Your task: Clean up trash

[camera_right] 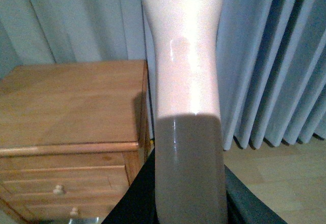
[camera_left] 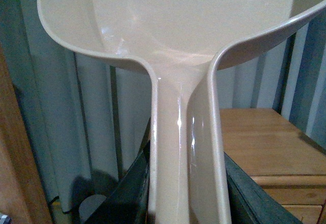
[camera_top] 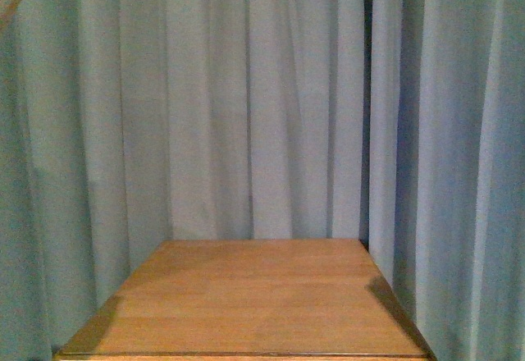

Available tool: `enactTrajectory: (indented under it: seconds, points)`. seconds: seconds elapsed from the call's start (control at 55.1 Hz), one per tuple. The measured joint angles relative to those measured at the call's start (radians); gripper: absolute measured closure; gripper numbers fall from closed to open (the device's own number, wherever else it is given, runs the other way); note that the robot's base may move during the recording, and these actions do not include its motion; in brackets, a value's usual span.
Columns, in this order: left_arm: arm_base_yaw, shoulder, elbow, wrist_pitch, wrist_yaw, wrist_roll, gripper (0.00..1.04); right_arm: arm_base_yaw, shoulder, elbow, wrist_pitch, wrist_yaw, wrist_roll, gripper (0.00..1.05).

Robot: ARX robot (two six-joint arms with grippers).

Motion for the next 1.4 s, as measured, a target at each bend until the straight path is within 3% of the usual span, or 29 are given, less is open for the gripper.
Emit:
enactTrajectory:
  seconds: [1.398]
  points:
    - [0.003, -0.005, -0.010, -0.002, 0.000, -0.004, 0.78, -0.033, -0.084, -0.028, -0.017, 0.022, 0.059, 0.86]
